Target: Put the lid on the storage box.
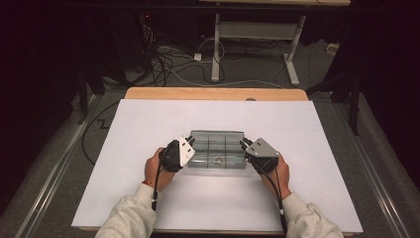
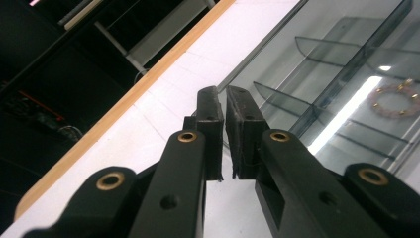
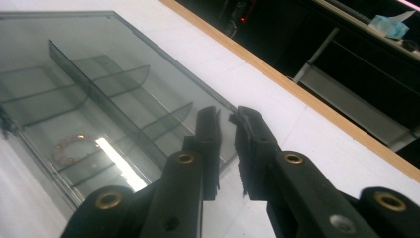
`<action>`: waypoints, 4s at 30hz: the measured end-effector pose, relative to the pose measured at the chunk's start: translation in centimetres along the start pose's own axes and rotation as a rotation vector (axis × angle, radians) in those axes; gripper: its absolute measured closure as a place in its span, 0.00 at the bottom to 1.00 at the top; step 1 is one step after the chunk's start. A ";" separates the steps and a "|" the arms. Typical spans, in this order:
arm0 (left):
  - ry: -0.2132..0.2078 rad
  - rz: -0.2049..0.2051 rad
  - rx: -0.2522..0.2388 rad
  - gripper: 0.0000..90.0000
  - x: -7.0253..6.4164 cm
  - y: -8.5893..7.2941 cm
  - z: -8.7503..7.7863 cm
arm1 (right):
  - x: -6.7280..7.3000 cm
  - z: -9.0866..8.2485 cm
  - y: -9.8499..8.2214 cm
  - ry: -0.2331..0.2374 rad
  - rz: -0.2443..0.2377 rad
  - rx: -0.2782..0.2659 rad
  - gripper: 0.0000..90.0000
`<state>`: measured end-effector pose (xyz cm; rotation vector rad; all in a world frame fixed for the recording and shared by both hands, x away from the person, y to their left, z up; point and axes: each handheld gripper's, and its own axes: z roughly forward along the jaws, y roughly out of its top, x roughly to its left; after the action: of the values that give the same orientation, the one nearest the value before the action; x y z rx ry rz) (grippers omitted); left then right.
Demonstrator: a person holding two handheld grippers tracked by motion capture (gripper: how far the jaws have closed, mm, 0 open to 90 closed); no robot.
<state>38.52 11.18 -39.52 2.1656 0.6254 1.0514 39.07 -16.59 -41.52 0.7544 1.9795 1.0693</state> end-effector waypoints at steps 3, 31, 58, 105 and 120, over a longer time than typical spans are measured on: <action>-0.010 -0.010 -0.012 0.88 0.3 0.1 -0.2 | -0.3 -0.3 0.2 0.015 0.011 -0.015 0.86; -0.038 -0.048 -0.028 0.26 0.6 0.3 -0.4 | -1.6 -0.8 0.1 0.028 0.063 -0.051 0.30; -0.109 -0.016 -0.059 0.20 1.3 -0.2 -2.2 | -1.6 -2.5 0.6 0.091 0.035 -0.098 0.23; -0.133 0.075 -0.082 0.20 0.2 -2.4 -6.6 | -1.6 -7.3 -0.5 0.111 -0.040 -0.117 0.23; -0.118 0.095 -0.060 0.20 -0.2 -4.3 -7.3 | -2.3 -8.6 -2.6 0.092 -0.064 -0.089 0.23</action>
<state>31.94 16.46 -39.28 2.2050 0.4353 0.9701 32.79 -23.24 -39.84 0.5999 2.0052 1.1641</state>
